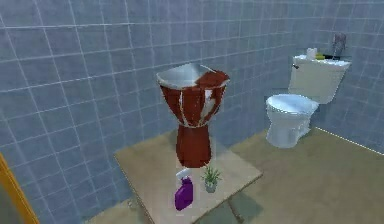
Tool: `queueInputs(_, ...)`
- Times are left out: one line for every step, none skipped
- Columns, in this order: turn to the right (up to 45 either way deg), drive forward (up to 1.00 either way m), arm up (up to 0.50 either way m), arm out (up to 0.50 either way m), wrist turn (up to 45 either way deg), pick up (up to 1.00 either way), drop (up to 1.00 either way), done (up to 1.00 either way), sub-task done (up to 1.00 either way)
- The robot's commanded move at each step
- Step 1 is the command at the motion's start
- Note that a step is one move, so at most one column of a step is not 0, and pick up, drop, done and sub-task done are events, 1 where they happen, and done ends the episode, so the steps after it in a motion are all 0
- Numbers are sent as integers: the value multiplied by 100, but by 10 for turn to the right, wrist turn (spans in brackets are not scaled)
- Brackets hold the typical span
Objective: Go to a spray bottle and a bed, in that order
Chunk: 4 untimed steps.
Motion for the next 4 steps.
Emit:
queueInputs(0, 0, 0, 0, 0, 0, 0, 0, 100)
queueInputs(-450, 0, 0, 0, 0, 0, 0, 0, 0)
queueInputs(-450, 0, 0, 0, 0, 0, 0, 0, 0)
queueInputs(-300, 0, 0, 0, 0, 0, 0, 0, 0)
